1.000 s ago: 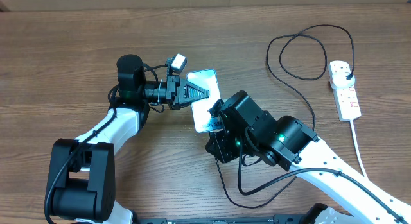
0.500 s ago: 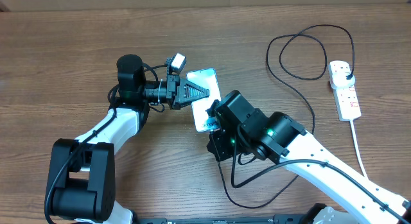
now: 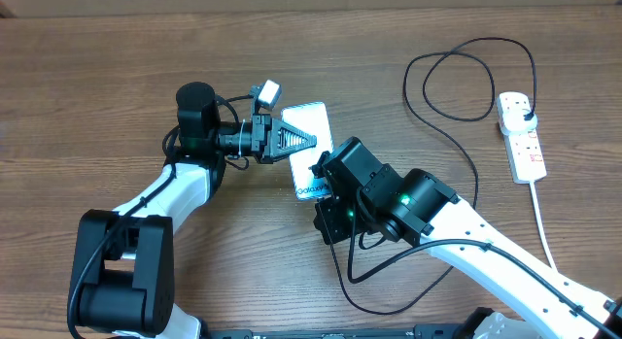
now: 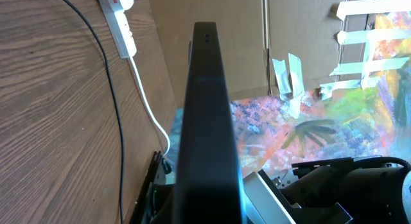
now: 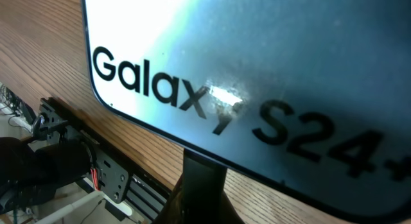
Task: Plug charger to phone and switch on socket
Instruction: 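Push the USB-C plug up into the phone's port with the right gripper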
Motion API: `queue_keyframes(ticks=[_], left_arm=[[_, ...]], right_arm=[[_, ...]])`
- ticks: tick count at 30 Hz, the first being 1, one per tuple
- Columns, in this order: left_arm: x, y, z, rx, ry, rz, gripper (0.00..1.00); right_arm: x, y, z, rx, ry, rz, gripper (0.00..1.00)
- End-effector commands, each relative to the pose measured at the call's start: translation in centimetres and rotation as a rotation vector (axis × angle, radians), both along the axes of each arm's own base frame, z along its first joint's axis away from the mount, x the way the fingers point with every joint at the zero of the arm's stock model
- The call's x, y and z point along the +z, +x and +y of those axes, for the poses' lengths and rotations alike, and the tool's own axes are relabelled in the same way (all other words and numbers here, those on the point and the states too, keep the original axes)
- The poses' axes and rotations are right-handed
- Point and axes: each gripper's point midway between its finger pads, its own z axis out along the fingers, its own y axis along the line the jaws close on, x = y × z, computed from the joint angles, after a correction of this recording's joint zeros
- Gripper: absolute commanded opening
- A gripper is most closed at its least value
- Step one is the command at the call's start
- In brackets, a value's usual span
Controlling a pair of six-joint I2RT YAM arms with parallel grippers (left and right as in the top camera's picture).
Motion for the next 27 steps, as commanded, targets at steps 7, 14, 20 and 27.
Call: queue_keyframes(ticks=[7, 14, 20, 27], left_arm=[[0.9, -1.7, -0.8, -0.115, -0.031, -0.058, 0.04], [1.0, -2.0, -0.9, -0.127, -0.033, -0.057, 0.04], [1.0, -2.2, -1.1, -0.136, -0.034, -0.057, 0.04], [0.9, -2.1, -1.2, -0.133, -0.032, -0.058, 0.04]], right_arm=[[1.4, 2.4, 0.9, -0.03, 0.037, -0.108, 0.04], [3.4, 4.1, 1.1, -0.061, 0.044, -0.195, 0.04], [4.3, 4.6, 1.6, -0.062, 0.07, -0.219, 0.04], [6.0, 4.0, 2.7, -0.026, 0.139, -0.197, 0.11]])
